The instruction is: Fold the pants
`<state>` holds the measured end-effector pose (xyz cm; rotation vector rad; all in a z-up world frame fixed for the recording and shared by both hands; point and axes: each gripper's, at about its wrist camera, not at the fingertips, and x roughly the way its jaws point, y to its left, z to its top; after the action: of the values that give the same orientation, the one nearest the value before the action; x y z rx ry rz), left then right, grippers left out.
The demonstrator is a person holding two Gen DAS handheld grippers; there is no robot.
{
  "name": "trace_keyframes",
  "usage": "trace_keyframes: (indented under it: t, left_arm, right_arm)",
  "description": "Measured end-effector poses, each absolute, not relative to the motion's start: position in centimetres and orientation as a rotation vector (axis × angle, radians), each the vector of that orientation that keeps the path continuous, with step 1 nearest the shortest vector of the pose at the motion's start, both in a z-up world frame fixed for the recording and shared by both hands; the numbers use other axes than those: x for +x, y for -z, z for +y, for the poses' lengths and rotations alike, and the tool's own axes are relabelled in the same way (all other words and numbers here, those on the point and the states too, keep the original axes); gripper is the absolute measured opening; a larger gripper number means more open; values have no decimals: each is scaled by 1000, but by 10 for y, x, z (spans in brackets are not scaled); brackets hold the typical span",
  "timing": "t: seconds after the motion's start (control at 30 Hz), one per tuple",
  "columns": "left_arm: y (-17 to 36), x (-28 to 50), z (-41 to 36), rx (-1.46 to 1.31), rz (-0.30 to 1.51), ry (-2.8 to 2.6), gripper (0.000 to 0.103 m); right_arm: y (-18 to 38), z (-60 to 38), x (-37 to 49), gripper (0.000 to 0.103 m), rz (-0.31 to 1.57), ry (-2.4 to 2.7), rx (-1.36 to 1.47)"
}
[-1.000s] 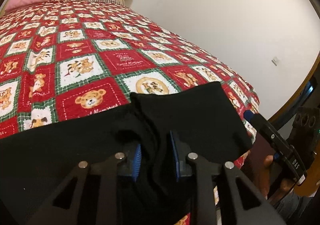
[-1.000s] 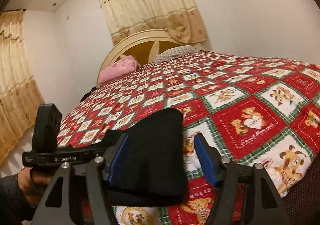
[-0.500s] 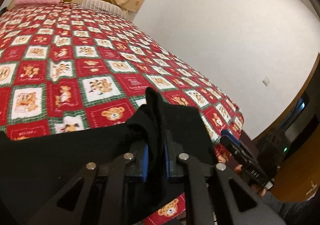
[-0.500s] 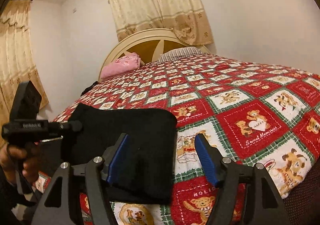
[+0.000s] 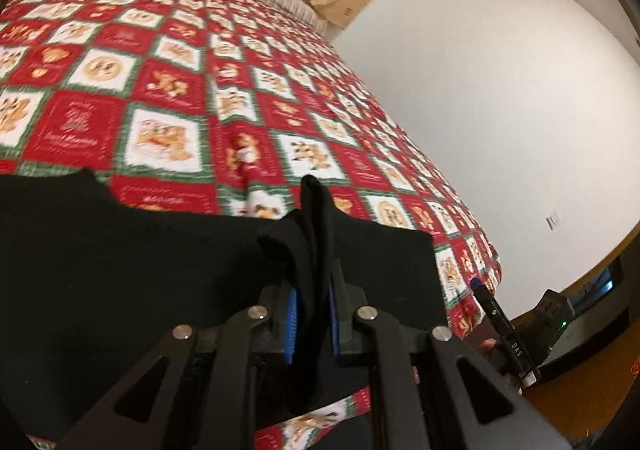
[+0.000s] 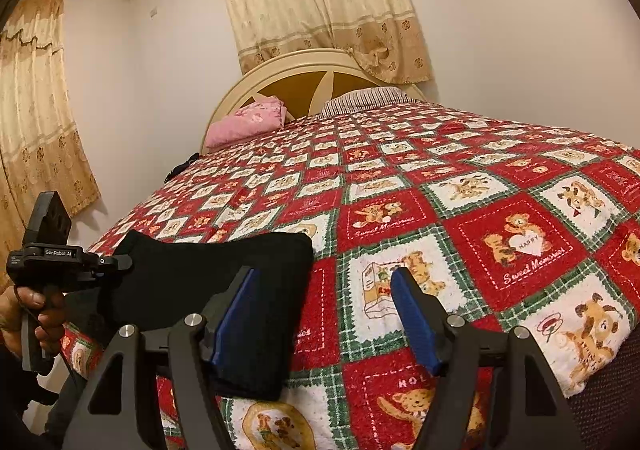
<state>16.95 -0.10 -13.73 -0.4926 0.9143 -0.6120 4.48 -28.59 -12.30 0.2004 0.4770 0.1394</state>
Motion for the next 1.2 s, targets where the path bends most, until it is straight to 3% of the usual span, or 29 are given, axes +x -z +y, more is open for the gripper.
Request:
trace_keyframes:
  t: [0.47, 0.67, 0.87, 0.97, 1.1, 1.2]
  left_arm:
    - [171, 172, 20, -474, 956, 509, 13]
    - [173, 171, 19, -421, 934, 488, 19]
    - [178, 170, 17, -378, 928, 476, 21]
    - [178, 169, 17, -368, 921, 478, 25]
    - [175, 166, 13, -327, 908, 476, 28]
    - [172, 164, 13, -300, 891, 464, 41]
  right_arm:
    - [124, -270, 43, 71, 477, -185, 142]
    - [108, -227, 22, 71, 424, -317, 50]
    - [130, -187, 33, 71, 562, -381, -68]
    - [150, -188, 46, 71, 681, -339, -86]
    - [152, -186, 44, 71, 701, -319, -135]
    - [144, -182, 40, 71, 688, -319, -146]
